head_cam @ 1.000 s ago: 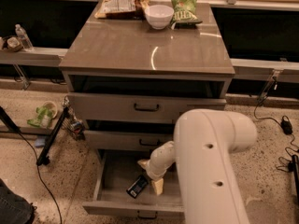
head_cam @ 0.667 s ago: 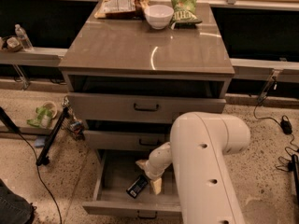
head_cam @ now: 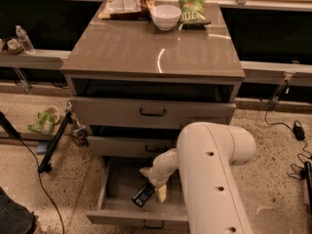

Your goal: Pick rxbar blueberry from bottom drawer and place on counter

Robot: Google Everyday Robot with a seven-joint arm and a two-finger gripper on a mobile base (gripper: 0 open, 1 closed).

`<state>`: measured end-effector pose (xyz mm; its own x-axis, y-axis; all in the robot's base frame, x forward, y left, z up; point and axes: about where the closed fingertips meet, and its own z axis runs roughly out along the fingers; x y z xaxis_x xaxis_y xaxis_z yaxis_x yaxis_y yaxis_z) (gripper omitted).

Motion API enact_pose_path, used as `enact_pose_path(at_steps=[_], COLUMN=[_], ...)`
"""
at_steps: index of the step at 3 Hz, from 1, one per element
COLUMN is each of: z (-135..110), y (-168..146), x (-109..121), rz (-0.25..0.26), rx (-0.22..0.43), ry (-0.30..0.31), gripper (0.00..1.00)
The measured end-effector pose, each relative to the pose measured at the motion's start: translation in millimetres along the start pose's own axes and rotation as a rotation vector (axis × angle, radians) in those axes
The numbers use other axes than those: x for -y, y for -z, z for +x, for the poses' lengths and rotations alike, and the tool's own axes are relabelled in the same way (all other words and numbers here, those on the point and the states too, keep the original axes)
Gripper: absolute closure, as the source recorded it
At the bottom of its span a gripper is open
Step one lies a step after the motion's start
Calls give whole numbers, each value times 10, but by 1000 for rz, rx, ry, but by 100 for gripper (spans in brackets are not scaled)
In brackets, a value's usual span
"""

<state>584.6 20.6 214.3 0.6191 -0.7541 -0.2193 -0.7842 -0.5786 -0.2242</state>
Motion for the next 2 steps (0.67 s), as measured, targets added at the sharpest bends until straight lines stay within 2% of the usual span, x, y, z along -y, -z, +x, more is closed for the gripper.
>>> enact_pose_path(at_steps=[1,2], z=[-26,-64], y=[-285,-572], x=[-68,-87], rz=[-10,-24], rx=[33,16], ry=[-19,13], gripper=[0,0])
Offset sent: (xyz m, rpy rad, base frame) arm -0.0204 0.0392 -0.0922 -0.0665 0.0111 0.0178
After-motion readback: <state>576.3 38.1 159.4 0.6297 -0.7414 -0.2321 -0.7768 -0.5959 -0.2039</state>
